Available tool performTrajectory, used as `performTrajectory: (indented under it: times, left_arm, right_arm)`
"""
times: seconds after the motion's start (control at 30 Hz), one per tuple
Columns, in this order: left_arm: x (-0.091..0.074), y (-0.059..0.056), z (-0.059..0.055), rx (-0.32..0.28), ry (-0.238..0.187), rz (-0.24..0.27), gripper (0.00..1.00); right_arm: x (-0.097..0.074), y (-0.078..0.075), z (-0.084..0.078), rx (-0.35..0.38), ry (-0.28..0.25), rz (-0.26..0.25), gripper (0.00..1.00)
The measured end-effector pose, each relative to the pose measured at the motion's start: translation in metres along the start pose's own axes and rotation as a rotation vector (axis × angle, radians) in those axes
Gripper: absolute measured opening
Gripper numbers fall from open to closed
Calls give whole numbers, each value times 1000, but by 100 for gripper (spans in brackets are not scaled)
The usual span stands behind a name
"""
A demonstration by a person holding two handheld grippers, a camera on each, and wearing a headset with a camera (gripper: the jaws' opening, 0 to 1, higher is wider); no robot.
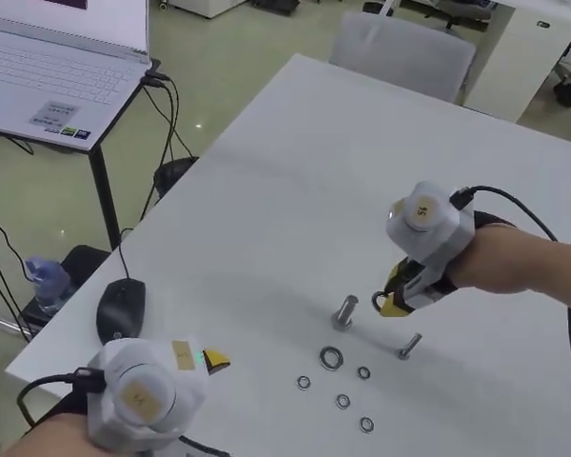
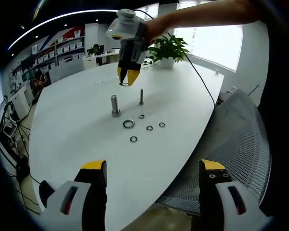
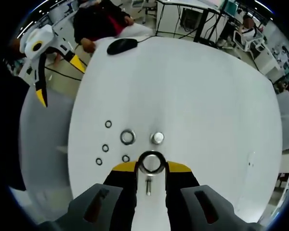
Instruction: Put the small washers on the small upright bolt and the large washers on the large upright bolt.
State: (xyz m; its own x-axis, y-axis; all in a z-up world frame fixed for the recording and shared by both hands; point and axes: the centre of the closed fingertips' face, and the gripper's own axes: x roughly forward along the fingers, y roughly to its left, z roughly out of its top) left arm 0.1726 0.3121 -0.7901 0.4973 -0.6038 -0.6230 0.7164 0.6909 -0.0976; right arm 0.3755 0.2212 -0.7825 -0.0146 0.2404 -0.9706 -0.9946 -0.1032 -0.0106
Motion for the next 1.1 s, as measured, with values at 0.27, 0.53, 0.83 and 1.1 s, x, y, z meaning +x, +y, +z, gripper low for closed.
performTrajectory:
  times: [0.27,0.53,0.83,1.1]
  left_arm:
    - [4,3,1,-4,-3,0,80]
    - [7,6,1,20,12,5,81]
    - [9,15,-5,54,53,22,83]
    - [13,15,-4,47,49,12,82]
  right_arm:
    - [9,-7,12,-8,-1,1,21]
    - [22,-11,20,-12,6,7,21]
    - [33,-10,24,-26,25,25,21]
    - [41,-11,22,-48,49,26,21]
